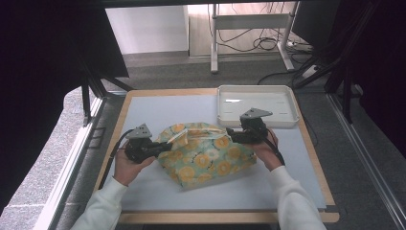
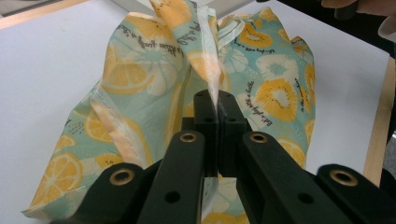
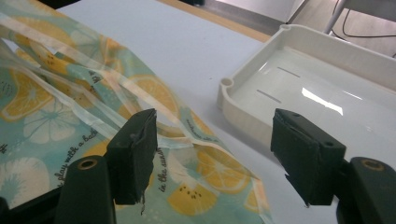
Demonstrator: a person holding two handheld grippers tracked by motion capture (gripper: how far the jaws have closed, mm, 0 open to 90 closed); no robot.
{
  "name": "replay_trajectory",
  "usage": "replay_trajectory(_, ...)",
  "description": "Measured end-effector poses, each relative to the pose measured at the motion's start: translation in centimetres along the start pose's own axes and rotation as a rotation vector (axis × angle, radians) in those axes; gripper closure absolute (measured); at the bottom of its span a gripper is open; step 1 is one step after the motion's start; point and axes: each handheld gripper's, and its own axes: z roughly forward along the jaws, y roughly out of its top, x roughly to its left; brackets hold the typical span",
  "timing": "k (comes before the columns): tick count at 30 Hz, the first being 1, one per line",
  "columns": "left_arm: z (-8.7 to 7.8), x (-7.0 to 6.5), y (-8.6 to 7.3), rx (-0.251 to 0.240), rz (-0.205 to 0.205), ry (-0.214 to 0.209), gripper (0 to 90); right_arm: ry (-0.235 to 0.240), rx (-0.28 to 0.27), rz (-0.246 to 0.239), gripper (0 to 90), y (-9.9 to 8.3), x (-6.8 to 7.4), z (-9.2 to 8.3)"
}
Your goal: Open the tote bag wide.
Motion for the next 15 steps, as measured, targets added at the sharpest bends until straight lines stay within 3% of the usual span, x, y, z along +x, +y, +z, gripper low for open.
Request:
replay_trajectory(7, 0.0, 0.2, 0.4, -0.013, -0.006, -0.005, 90.0, 0.029, 0.002, 0.007, 33.1, 0.4, 0.2, 0.6)
replay_trajectory(15, 0.0, 0.2, 0.7, -0.018, -0.001, -0.01, 90.0, 0.061, 0.043, -0.026, 34.8, 1.2, 0.7, 2.1)
